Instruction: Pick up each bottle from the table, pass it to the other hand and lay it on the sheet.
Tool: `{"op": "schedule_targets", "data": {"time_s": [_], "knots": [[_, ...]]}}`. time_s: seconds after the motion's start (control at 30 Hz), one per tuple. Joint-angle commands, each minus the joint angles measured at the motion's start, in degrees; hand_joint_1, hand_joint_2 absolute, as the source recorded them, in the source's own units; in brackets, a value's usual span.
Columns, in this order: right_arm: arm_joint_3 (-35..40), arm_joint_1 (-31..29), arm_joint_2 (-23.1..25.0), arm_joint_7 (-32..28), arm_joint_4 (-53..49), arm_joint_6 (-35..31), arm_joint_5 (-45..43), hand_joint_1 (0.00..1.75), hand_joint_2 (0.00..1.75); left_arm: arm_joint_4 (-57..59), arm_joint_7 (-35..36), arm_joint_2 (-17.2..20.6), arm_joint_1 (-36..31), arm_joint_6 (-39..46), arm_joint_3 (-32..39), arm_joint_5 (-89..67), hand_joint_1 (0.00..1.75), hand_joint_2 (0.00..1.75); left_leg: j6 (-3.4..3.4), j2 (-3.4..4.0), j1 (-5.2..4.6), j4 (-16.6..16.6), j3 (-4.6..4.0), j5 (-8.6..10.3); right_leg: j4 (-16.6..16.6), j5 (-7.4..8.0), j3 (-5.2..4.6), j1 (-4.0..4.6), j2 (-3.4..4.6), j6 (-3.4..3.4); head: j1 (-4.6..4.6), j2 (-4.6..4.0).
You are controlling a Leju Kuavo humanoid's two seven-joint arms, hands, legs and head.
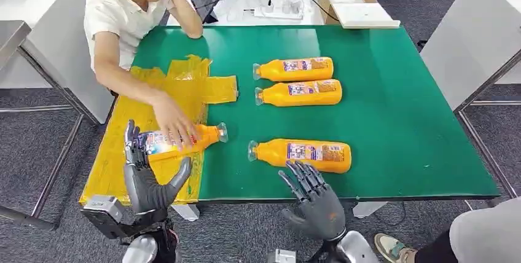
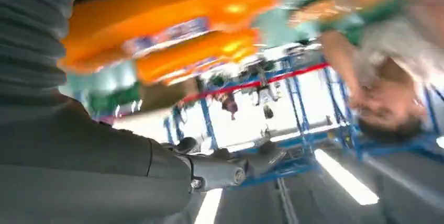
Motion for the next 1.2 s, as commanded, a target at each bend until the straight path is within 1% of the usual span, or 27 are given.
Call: {"op": "schedule_targets", "data": {"time_s": [0.03, 0.1, 0.2, 0.43, 0.47, 0.7, 0.77, 0.87, 0.9, 0.97, 1.03, 1.13, 1.17, 1.2], "knots": [[-9.51, -12.01, 0.43, 5.27, 20.43, -3.63, 4.7, 0.0, 1.75, 0.72, 0.82, 2.4, 1.16, 1.13, -2.59, -1.3, 0.0, 1.75, -0.06, 0.14, 0.02, -0.1, 0.14, 0.02, -0.11, 0.06, 0.12, 0.03, 0.08, -0.08, -0.02, 0.0], [-7.52, -14.37, -0.54, 6.9, 23.89, -3.63, 5.51, 0.0, 1.75, 0.92, 0.78, 2.49, 0.96, 1.02, -3.48, -2.07, 0.0, 1.75, -0.07, 0.25, 0.07, -0.11, 0.18, 0.01, -0.15, 0.08, 0.15, 0.08, 0.17, -0.09, 0.0, 0.0], [-5.54, -17.68, -0.87, 8.33, 29.31, -2.16, 4.15, 0.0, 1.75, 1.31, 1.32, 2.32, 0.37, 0.67, -4.27, -2.23, 0.0, 1.75, -0.03, 0.17, 0.03, -0.06, 0.11, 0.01, -0.07, 0.05, 0.1, 0.03, 0.1, -0.06, 0.0, -0.02], [-3.71, -24.52, -0.49, 12.01, 39.61, 4.63, 1.07, 0.0, 1.75, 2.92, 2.82, 2.86, -1.04, -0.53, -5.99, -3.22, 0.0, 1.75, -0.08, 0.23, 0.04, -0.06, 0.12, 0.01, -0.07, 0.07, 0.11, 0.04, 0.15, -0.1, -0.02, 0.0], [-3.71, -24.52, -0.49, 12.01, 39.61, 4.63, 1.07, 0.0, 1.75, 2.92, 2.82, 2.86, -1.04, -0.53, -5.99, -3.22, 0.0, 1.75, -0.05, 0.13, 0.0, -0.04, 0.05, 0.02, -0.02, 0.05, 0.04, 0.0, 0.08, -0.05, 0.0, 0.0], [-3.71, -24.52, -0.49, 12.01, 39.61, 4.63, 1.07, 0.0, 1.75, 2.92, 2.82, 2.86, -1.04, -0.53, -5.99, -3.22, 0.0, 1.75, -0.07, 0.12, 0.04, -0.07, 0.11, 0.02, -0.07, 0.05, 0.1, 0.05, 0.05, -0.09, -0.02, 0.0], [-3.61, -25.8, -0.1, 12.15, 42.47, 7.31, -0.65, 0.0, 1.75, 3.49, 3.35, 3.05, -1.54, -0.8, -6.52, -3.52, 0.0, 1.75, -0.09, 0.1, 0.05, -0.06, 0.1, 0.02, -0.07, 0.05, 0.12, 0.06, 0.02, -0.11, 0.0, 0.0], [-2.46, -27.36, 0.33, 12.97, 46.31, 9.14, -0.86, 0.0, 1.75, 4.09, 3.68, 3.06, -2.22, -0.93, -6.94, -3.58, 0.0, 1.75, -0.08, 0.11, 0.05, -0.05, 0.09, 0.04, -0.07, 0.07, 0.11, 0.05, 0.04, -0.09, 0.0, 0.0], [-2.03, -27.57, 0.4, 13.61, 46.9, 9.13, -0.38, 0.0, 1.75, 4.18, 3.85, 3.1, -2.32, -0.92, -7.03, -3.72, 0.0, 1.75, -0.06, 0.09, 0.04, -0.06, 0.1, 0.04, -0.07, 0.06, 0.11, 0.04, 0.03, -0.07, -0.02, -0.02], [-1.06, -28.44, 0.94, 17.2, 48.73, 10.53, 0.77, 0.0, 1.75, 4.09, 4.48, 3.08, -2.32, -0.69, -7.08, -4.16, 0.0, 1.75, -0.08, 0.1, 0.05, -0.07, 0.12, 0.05, -0.08, 0.07, 0.13, 0.06, 0.02, -0.1, 0.0, 0.0], [0.28, -29.33, 1.31, 21.27, 50.0, 13.5, 2.36, 0.0, 1.75, 4.01, 5.1, 2.93, -2.24, -0.55, -7.0, -4.64, 0.0, 1.75, -0.1, 0.18, 0.07, -0.07, 0.19, 0.05, -0.09, 0.09, 0.17, 0.08, 0.07, -0.12, -0.02, 0.0], [0.01, -29.67, 1.96, 22.97, 50.41, 16.59, 1.38, 0.0, 1.75, 4.14, 5.65, 2.8, -2.38, -0.53, -7.04, -5.15, 0.0, 1.75, -0.09, 0.22, 0.07, -0.08, 0.38, 0.06, -0.1, 0.08, 0.34, 0.08, 0.0, -0.11, 0.0, 0.0], [-0.15, -29.72, 2.02, 23.09, 50.48, 17.24, 1.03, 0.96, 1.75, 4.24, 5.78, 2.8, -2.48, -0.61, -7.09, -5.23, 0.0, 1.75, -0.12, 0.27, 0.1, -0.09, 0.4, 0.1, -0.14, 0.13, 0.36, 0.11, 0.01, -0.14, -0.02, 0.0], [-0.62, -29.66, 2.0, 22.9, 50.58, 18.7, -0.21, 1.68, 1.75, 4.49, 6.15, 2.88, -2.66, -0.97, -7.22, -5.26, 0.0, 1.75, -0.08, 0.28, 0.06, -0.06, 0.52, 0.07, -0.09, 0.09, 0.42, 0.08, 0.05, -0.1, 0.0, 0.0]]}}
